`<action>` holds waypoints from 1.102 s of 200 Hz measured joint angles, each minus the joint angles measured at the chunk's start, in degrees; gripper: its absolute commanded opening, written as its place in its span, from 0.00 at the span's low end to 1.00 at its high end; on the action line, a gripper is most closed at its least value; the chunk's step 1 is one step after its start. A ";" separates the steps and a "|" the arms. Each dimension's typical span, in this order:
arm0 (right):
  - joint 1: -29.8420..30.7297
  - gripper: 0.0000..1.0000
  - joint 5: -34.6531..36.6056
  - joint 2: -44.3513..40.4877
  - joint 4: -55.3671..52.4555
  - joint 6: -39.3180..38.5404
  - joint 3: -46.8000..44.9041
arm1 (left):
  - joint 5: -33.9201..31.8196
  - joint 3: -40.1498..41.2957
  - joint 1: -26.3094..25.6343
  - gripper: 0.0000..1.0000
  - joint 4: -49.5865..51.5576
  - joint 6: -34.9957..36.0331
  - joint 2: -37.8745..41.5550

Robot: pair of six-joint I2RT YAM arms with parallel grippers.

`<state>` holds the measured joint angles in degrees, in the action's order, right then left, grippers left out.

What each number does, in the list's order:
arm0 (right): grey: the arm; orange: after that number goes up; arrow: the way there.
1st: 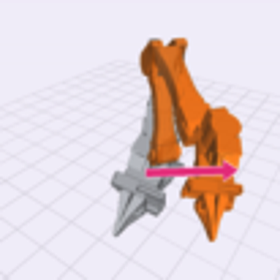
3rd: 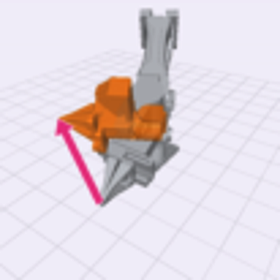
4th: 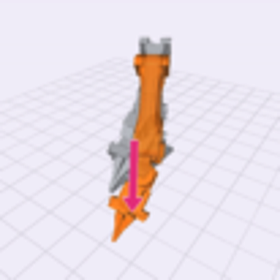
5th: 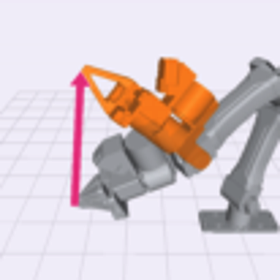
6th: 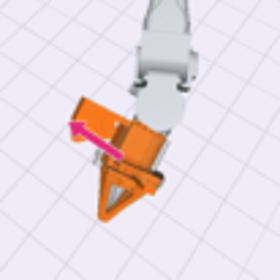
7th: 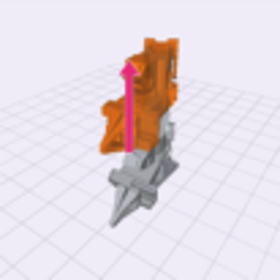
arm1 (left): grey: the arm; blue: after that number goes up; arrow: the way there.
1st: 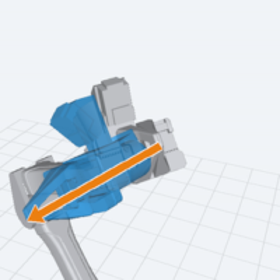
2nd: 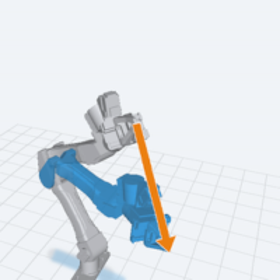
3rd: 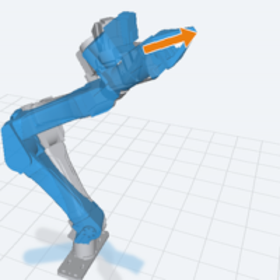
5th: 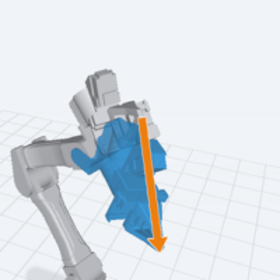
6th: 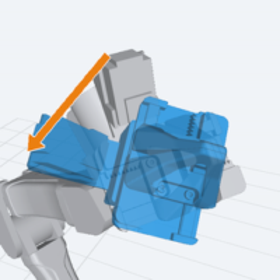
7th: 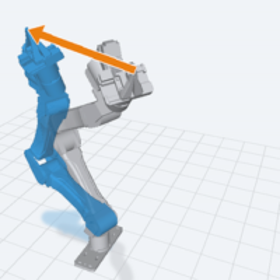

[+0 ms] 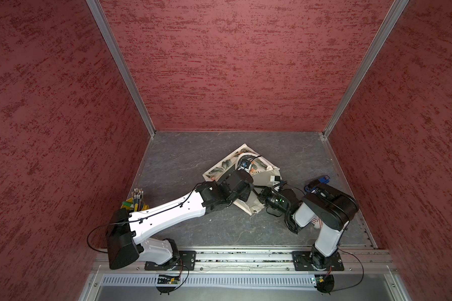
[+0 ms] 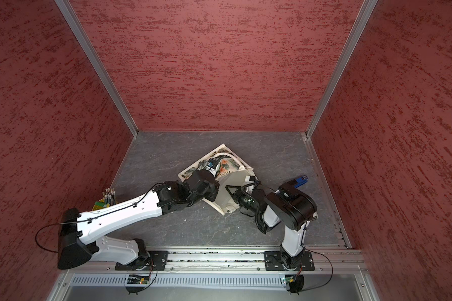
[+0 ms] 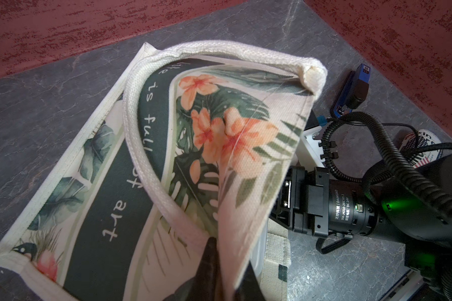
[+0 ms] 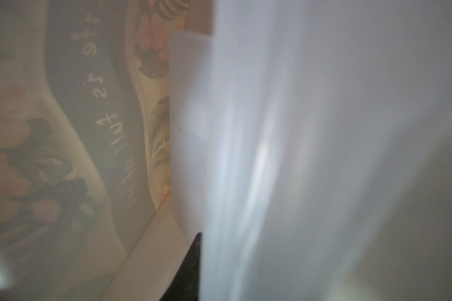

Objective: Take out the pencil case from the canvas bag
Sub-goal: Pick up the pencil case from the canvas bag.

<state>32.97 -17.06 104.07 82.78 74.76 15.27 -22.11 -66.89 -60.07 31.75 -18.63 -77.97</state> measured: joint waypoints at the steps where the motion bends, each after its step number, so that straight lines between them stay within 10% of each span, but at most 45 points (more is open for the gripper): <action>1: 0.00 0.27 -0.02 -0.04 0.00 -0.02 0.00 | 0.00 0.00 0.00 0.00 0.00 0.00 -0.04; 220: -1.03 0.25 -3.06 -58.60 -46.14 -15.37 -10.60 | -0.39 -2.47 11.98 0.00 3.30 -2.56 0.83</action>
<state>31.94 -20.12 45.47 36.64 59.40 4.67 -22.50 -69.36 -48.10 35.05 -21.19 -77.14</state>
